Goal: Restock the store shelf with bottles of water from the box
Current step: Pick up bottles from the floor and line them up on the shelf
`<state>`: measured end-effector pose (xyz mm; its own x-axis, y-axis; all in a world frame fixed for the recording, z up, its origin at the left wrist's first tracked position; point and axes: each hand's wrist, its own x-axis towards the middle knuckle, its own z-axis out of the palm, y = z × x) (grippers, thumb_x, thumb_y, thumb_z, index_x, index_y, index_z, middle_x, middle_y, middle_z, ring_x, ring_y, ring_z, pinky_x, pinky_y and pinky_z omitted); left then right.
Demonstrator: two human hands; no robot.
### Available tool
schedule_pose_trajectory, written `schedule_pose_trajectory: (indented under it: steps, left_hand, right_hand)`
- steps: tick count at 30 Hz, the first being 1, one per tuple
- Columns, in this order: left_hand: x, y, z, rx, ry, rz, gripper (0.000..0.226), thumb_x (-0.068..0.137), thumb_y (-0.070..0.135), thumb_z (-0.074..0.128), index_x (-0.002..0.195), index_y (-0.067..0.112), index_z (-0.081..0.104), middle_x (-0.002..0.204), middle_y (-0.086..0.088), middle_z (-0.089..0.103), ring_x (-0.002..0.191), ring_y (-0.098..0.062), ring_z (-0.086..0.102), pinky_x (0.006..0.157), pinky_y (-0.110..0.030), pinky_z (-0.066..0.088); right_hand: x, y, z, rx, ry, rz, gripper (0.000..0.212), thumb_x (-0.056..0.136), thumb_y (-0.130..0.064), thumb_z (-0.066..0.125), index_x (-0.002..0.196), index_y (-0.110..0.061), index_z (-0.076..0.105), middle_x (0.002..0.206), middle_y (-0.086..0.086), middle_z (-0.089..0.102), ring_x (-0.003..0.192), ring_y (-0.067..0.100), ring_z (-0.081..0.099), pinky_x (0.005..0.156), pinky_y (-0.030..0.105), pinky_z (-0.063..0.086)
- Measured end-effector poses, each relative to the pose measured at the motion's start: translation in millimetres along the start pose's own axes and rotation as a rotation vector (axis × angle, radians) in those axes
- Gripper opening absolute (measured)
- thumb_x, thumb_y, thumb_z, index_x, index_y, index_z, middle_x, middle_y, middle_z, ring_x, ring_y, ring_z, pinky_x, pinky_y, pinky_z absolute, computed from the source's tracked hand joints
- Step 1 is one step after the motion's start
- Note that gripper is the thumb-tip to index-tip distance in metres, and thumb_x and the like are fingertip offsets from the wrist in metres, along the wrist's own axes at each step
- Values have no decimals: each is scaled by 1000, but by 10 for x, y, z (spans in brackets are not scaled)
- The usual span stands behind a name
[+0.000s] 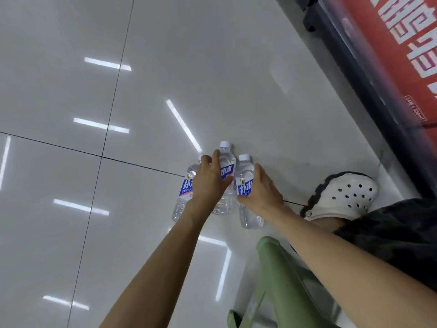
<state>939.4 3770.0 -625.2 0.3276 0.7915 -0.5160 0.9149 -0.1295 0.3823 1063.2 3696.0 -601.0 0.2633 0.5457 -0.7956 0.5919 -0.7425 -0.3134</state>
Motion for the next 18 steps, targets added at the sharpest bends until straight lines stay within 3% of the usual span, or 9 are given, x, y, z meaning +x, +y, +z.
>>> schedule_pose_trajectory:
  steps: [5, 8, 12, 15, 18]
  left_hand:
    - [70, 28, 30, 22, -27, -1, 77, 82, 34, 71, 144, 15, 30, 127, -12, 45, 101, -30, 57, 71, -35, 51]
    - [112, 62, 83, 8, -44, 4, 80, 80, 33, 73, 144, 14, 29, 128, -13, 44, 105, -30, 56, 76, -36, 52]
    - [167, 160, 193, -21, -58, 27, 82, 77, 30, 76, 143, 10, 30, 131, -13, 40, 117, -31, 47, 82, -41, 53]
    - [162, 241, 282, -44, -57, -6, 85, 74, 33, 79, 141, 12, 31, 137, -12, 38, 123, -33, 42, 91, -44, 50]
    - [156, 309, 331, -67, -63, -32, 81, 73, 27, 80, 138, 16, 32, 136, -12, 37, 120, -35, 43, 89, -43, 48]
  right_hand:
    - [100, -45, 99, -19, 57, 19, 105, 82, -37, 73, 153, -22, -3, 157, 4, 17, 138, 29, 31, 92, 38, 47]
    - [147, 19, 72, 31, 69, 38, 100, 77, -35, 77, 150, -17, 11, 152, 8, 27, 137, 28, 33, 91, 37, 46]
    - [201, 156, -56, 89, 122, 109, 91, 68, -30, 83, 138, -9, 28, 139, 9, 41, 121, 29, 48, 74, 31, 43]
    - [247, 345, -240, 87, 152, 155, 82, 67, -30, 83, 129, -11, 34, 129, 7, 47, 110, 29, 54, 68, 30, 39]
    - [257, 553, -429, 115, 169, 178, 83, 63, -28, 84, 127, -12, 35, 125, 6, 49, 107, 29, 55, 69, 31, 42]
